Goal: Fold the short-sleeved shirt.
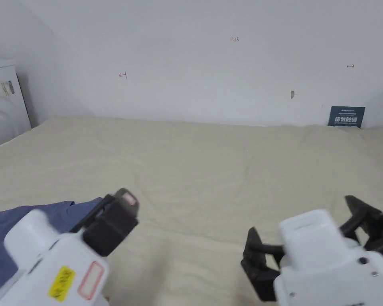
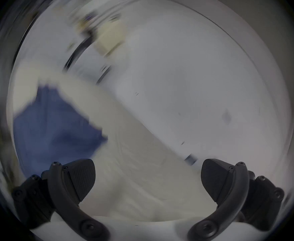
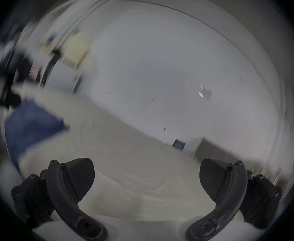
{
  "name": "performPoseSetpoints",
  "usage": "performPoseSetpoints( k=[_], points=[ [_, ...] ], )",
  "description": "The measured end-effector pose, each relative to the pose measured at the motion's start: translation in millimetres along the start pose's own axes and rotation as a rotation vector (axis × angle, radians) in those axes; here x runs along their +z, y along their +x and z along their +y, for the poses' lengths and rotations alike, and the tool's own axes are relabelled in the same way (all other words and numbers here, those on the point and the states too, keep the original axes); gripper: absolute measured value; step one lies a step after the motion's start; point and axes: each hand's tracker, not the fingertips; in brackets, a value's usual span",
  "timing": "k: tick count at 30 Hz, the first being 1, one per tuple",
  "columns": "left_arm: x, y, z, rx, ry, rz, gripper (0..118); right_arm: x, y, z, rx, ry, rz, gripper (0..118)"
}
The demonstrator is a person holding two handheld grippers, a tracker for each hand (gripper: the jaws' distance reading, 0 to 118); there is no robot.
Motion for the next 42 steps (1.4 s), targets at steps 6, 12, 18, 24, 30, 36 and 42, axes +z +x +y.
performPoseSetpoints(
  k=[6, 12, 18, 24, 30, 36, 42],
  points=[
    [12.0, 68.9, -17.5, -0.677, 0.060, -0.007, 118, 6.5, 29.6, -10.0, -0.440, 0.114, 0.052, 118],
    [10.6, 55.8, -23.4, -0.614, 0.023, -0.048, 118, -13.2, 44.4, -37.2, -0.572, -0.071, 0.084, 118],
    [9.3, 48.2, -25.3, -0.603, 0.039, 0.018, 118, -6.9, 45.6, -43.3, -0.573, 0.072, 0.006, 118],
    [6.3, 46.7, -24.8, -0.594, 0.016, 0.009, 118, -0.9, 32.5, -33.6, -0.383, 0.072, 0.010, 118],
    [7.6, 45.1, -26.4, -0.599, 0.020, 0.030, 118, 2.4, 37.4, -28.5, -0.439, 0.084, 0.059, 118],
    [12.6, 47.8, -23.6, -0.610, 0.018, 0.025, 118, 4.0, 34.2, -28.8, -0.315, 0.097, 0.006, 118],
    [11.3, 49.4, -27.5, -0.644, 0.022, 0.027, 118, 8.0, 35.7, -25.4, -0.314, 0.137, 0.014, 118]
  ],
)
